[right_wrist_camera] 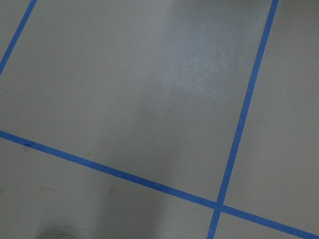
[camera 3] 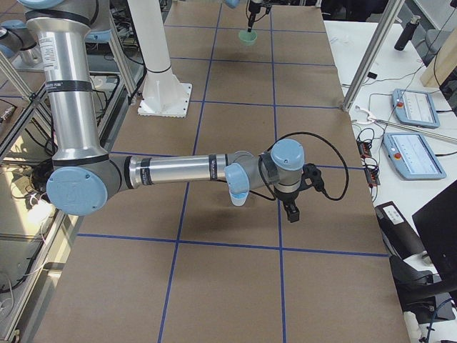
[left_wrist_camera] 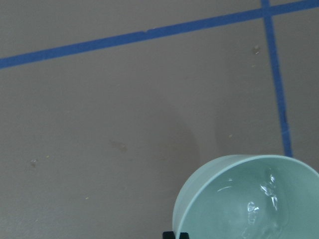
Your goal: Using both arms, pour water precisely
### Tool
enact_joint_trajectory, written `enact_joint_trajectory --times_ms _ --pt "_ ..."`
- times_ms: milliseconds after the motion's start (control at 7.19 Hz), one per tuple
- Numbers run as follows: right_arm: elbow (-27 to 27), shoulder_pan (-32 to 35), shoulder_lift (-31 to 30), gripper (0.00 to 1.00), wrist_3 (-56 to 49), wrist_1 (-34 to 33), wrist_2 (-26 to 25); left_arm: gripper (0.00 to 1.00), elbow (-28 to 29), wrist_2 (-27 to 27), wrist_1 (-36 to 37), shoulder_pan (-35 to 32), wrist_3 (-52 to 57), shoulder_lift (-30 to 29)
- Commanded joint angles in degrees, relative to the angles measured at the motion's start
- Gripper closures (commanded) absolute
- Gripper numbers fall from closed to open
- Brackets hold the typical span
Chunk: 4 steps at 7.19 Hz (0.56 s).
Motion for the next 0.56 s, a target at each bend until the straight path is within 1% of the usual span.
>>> enact_joint_trajectory --times_ms 0,278,417 --pt "0.4 0.1 0.0 0.01 -0.2 -0.5 -0.3 1.00 3.4 -0.3 0.0 -0.5 0.3 0.2" --pt "0.5 0.1 0.0 0.01 -0.2 -0.5 -0.3 1.00 6.4 -0.3 0.0 -2.8 0.5 0.1" --pt "0.9 0.2 0.0 0.01 -0.2 -0.5 -0.4 1.00 6.8 -0.2 0.0 -2.8 0.5 0.1"
